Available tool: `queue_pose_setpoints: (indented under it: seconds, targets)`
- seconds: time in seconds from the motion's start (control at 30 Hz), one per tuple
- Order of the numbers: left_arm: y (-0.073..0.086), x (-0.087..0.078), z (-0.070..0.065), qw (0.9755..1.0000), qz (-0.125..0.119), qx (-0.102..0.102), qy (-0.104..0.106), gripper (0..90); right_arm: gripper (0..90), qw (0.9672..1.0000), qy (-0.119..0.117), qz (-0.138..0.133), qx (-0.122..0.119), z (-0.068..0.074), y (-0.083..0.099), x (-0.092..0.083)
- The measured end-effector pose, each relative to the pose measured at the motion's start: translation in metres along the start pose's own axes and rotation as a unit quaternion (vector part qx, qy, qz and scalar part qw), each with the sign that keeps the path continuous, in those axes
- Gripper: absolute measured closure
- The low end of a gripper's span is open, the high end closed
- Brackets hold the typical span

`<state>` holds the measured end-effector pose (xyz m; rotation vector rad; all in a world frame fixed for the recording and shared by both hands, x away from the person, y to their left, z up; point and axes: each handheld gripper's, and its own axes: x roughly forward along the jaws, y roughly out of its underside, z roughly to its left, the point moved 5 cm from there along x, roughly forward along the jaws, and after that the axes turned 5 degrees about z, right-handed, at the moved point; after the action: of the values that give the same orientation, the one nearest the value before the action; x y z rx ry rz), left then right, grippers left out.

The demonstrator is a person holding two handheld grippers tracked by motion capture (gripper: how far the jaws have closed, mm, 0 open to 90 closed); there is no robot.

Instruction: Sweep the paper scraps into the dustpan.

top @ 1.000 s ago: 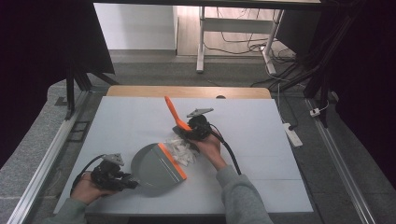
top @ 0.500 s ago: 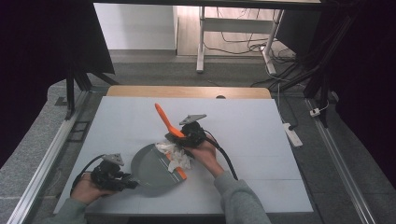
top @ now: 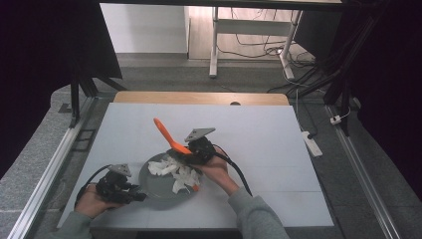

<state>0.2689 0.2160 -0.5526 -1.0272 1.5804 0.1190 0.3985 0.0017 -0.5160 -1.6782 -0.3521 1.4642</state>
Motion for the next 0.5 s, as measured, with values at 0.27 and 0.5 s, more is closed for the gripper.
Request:
queue_pose_setpoints:
  seconds: [0.27,0.5]
  targets:
    - [0.000,0.000,0.000,1.0000,0.000,0.001,0.000,61.1,70.2,0.9984,0.035,-0.038,0.025,-0.021,-0.004,-0.027]
    - [0.001,0.000,0.000,1.0000,0.000,0.000,0.000,61.1,70.2,0.9955,0.065,-0.042,0.054,-0.043,-0.003,-0.032]
